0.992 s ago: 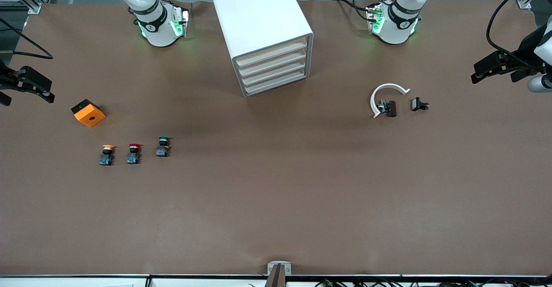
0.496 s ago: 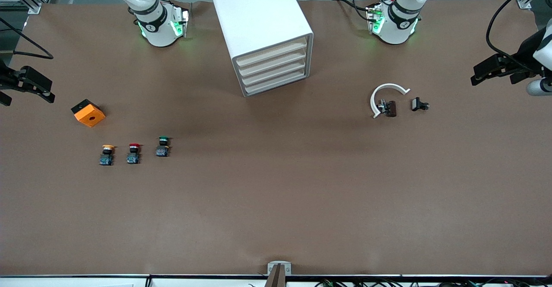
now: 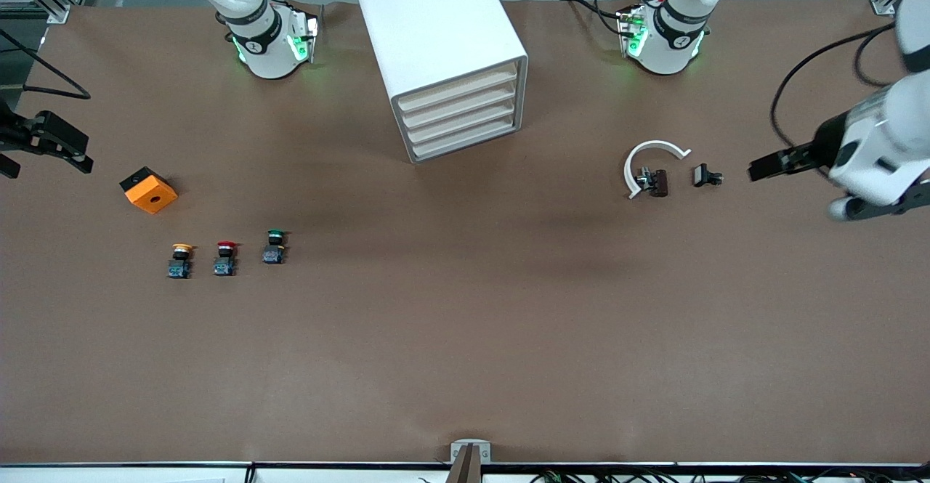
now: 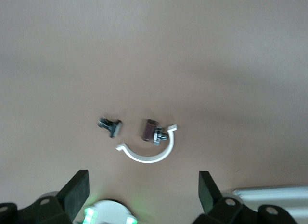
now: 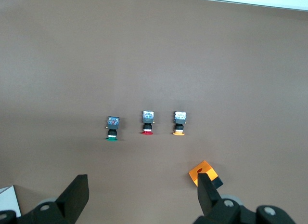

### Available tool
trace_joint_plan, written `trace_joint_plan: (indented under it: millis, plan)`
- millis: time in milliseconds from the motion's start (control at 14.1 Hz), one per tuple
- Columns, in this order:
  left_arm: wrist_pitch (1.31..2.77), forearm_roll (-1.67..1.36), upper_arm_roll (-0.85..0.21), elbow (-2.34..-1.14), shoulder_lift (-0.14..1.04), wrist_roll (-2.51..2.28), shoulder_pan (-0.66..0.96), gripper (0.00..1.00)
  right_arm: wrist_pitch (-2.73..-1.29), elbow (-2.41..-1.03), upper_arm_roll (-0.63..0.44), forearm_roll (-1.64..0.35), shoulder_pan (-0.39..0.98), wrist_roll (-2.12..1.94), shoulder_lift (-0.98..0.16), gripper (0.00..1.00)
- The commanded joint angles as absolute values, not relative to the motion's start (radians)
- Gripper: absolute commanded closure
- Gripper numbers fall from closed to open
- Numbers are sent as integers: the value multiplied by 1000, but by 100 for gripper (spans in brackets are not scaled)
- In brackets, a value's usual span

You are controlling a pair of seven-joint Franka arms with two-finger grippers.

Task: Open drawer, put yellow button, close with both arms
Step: 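Reach the left gripper to the top drawer while the right gripper reaches the yellow button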

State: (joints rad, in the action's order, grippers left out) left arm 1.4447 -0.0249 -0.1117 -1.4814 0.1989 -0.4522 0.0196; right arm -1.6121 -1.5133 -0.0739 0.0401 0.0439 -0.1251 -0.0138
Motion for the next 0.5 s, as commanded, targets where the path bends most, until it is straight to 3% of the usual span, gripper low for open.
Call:
trace_joint_plan:
  millis: [0, 425]
  plan:
    - [1436, -29, -114, -1427, 291, -668, 75, 0, -1608, -1500, -71, 37, 40, -129, -23, 0]
    - [1434, -35, -114, -1427, 385, -877, 78, 0, -1621, -1500, -72, 60, 29, -130, -64, 0]
